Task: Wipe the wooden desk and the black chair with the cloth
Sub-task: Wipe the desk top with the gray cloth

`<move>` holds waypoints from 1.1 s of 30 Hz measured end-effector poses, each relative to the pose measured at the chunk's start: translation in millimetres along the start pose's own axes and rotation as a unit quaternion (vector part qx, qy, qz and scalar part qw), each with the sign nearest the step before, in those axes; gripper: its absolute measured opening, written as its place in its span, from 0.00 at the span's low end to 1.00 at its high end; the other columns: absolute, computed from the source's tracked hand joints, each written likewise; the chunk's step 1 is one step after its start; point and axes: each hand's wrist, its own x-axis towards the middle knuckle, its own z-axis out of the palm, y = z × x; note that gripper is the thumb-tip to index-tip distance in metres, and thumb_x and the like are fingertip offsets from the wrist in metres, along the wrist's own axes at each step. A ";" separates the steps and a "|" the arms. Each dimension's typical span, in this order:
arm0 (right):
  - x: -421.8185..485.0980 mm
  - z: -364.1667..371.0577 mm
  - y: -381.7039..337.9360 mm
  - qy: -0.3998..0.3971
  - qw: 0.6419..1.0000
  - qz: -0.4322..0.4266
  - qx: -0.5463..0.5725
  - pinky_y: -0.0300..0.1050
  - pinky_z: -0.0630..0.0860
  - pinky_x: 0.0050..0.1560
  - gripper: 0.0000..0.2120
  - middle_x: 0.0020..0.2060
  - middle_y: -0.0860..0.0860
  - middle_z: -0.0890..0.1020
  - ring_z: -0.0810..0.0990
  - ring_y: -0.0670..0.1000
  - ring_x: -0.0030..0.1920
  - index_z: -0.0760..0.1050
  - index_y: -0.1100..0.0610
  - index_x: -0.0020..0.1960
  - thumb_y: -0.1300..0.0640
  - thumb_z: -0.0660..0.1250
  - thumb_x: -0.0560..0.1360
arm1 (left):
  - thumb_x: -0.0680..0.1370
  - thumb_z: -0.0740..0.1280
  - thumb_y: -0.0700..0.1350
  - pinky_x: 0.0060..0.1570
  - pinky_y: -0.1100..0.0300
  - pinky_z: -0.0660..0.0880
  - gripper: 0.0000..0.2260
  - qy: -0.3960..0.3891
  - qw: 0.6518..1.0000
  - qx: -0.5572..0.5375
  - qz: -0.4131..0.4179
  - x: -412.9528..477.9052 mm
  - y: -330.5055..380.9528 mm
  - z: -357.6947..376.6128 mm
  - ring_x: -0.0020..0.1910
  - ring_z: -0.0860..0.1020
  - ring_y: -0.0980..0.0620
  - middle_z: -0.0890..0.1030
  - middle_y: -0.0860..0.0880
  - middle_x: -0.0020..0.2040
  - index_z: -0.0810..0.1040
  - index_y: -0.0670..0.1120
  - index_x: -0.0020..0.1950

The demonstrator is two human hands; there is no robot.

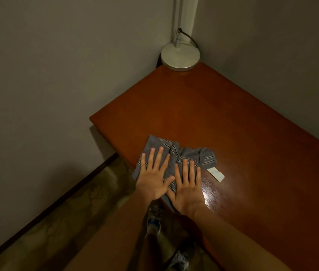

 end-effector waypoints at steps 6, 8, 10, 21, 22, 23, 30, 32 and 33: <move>-69.8 14.4 43.2 -0.020 0.999 0.020 -0.018 0.68 0.37 0.76 0.39 0.77 0.62 0.34 0.30 0.64 0.77 0.35 0.58 0.79 0.32 0.32 0.78 | 0.72 0.26 0.69 0.74 0.36 0.33 0.38 -0.027 0.999 0.002 0.025 -33.9 68.2 10.3 0.74 0.23 0.41 0.22 0.45 0.75 0.29 0.51 0.78; -89.0 19.4 54.7 -0.020 0.999 0.031 -0.010 0.67 0.34 0.75 0.40 0.77 0.61 0.31 0.27 0.64 0.76 0.32 0.57 0.78 0.32 0.27 0.76 | 0.73 0.25 0.70 0.74 0.36 0.32 0.39 -0.010 0.999 -0.005 0.040 -42.2 83.2 18.4 0.75 0.25 0.41 0.25 0.45 0.77 0.31 0.51 0.79; -103.5 22.3 64.7 -0.003 0.999 0.045 -0.010 0.67 0.37 0.76 0.40 0.78 0.61 0.35 0.30 0.64 0.77 0.36 0.57 0.79 0.32 0.27 0.76 | 0.75 0.28 0.71 0.75 0.36 0.34 0.39 0.000 0.999 -0.007 0.047 -48.4 97.4 23.6 0.78 0.30 0.41 0.31 0.45 0.80 0.37 0.51 0.81; -123.7 23.3 80.0 -0.042 0.997 0.040 0.048 0.69 0.55 0.74 0.39 0.79 0.64 0.52 0.49 0.67 0.79 0.57 0.60 0.79 0.33 0.40 0.80 | 0.81 0.43 0.69 0.73 0.34 0.47 0.37 -0.034 0.997 -0.028 0.070 -59.6 112.8 25.4 0.80 0.50 0.35 0.52 0.40 0.82 0.54 0.47 0.82; -121.7 22.2 79.3 -0.043 0.997 0.038 0.049 0.70 0.56 0.73 0.39 0.79 0.65 0.52 0.49 0.67 0.79 0.57 0.60 0.79 0.33 0.40 0.80 | 0.81 0.43 0.69 0.73 0.34 0.46 0.36 -0.032 0.996 -0.030 0.071 -58.8 111.6 26.9 0.80 0.50 0.36 0.52 0.41 0.82 0.54 0.47 0.82; -119.3 21.9 78.2 -0.040 0.998 0.032 0.043 0.70 0.56 0.73 0.39 0.79 0.65 0.52 0.49 0.67 0.79 0.57 0.60 0.79 0.33 0.40 0.80 | 0.81 0.43 0.68 0.74 0.35 0.45 0.36 -0.030 0.996 -0.030 0.072 -58.0 110.8 28.4 0.80 0.49 0.38 0.52 0.41 0.82 0.53 0.48 0.82; -57.0 2.4 45.5 -0.036 0.999 0.029 -0.008 0.71 0.45 0.75 0.40 0.78 0.66 0.42 0.38 0.69 0.78 0.45 0.61 0.79 0.33 0.38 0.78 | 0.79 0.37 0.68 0.73 0.42 0.27 0.33 -0.010 0.999 -0.025 0.043 -22.2 67.7 16.7 0.77 0.28 0.46 0.31 0.48 0.80 0.31 0.55 0.79; -29.4 -3.1 28.3 -0.040 0.998 0.022 -0.032 0.70 0.35 0.74 0.39 0.74 0.66 0.29 0.26 0.69 0.74 0.29 0.60 0.76 0.33 0.33 0.78 | 0.79 0.39 0.68 0.73 0.43 0.28 0.33 0.008 0.999 -0.021 0.030 -3.4 40.2 11.9 0.78 0.32 0.46 0.36 0.47 0.81 0.34 0.54 0.80; -13.3 -5.6 20.0 -0.031 0.999 0.016 -0.032 0.69 0.33 0.74 0.39 0.73 0.66 0.26 0.24 0.68 0.73 0.25 0.60 0.75 0.33 0.33 0.79 | 0.81 0.41 0.67 0.74 0.42 0.31 0.33 0.013 1.000 -0.023 0.017 5.5 26.2 10.9 0.80 0.37 0.45 0.41 0.46 0.82 0.38 0.53 0.81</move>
